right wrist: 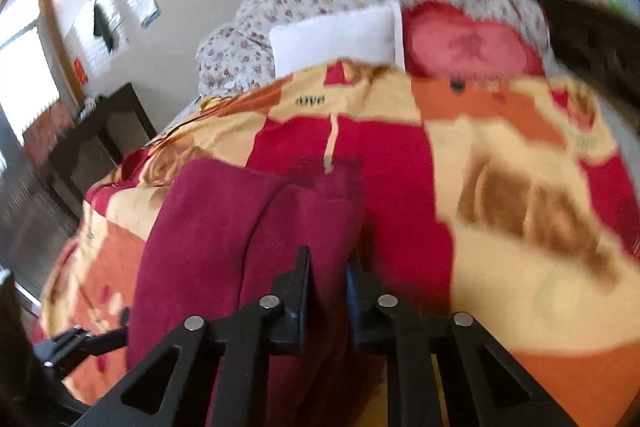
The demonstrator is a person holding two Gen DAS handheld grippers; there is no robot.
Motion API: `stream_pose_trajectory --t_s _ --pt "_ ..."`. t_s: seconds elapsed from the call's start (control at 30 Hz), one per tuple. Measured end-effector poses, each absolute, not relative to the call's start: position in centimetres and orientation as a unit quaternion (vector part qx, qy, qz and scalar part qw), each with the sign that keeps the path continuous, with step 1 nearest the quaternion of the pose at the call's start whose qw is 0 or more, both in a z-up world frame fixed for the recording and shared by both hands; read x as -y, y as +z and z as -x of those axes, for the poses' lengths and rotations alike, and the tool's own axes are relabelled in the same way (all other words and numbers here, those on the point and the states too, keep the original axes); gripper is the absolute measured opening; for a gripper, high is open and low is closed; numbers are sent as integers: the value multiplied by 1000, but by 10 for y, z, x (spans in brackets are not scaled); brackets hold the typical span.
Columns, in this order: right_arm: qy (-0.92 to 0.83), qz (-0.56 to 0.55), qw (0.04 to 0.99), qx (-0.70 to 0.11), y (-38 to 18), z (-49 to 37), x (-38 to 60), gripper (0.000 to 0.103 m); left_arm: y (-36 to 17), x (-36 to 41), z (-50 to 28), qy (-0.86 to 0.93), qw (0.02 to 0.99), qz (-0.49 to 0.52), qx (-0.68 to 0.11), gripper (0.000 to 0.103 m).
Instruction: Fold small clothes
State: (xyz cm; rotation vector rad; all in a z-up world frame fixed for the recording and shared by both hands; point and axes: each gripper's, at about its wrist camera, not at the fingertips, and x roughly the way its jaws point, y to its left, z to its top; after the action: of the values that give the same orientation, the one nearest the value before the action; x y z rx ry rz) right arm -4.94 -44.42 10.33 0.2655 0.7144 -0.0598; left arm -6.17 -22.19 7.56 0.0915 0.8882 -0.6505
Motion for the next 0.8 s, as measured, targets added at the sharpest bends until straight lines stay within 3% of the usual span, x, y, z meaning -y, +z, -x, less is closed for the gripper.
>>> stream_pose_trajectory --t_s 0.2,0.33,0.5,0.73,0.8 --pt "-57 -123 916 -378 81 31 452 9 73 236 67 -300 857 -77 -412 75" --pt "-42 -184 916 -354 108 64 458 15 72 227 62 -303 851 -60 -425 75" --pt "15 -158 927 -340 131 104 423 16 69 224 61 -300 850 -48 -429 75" --pt "-13 -131 913 -387 85 120 408 16 68 225 64 -299 852 -50 -428 75" --pt "-6 -166 907 -387 72 120 418 16 67 226 63 -299 850 -52 -431 75"
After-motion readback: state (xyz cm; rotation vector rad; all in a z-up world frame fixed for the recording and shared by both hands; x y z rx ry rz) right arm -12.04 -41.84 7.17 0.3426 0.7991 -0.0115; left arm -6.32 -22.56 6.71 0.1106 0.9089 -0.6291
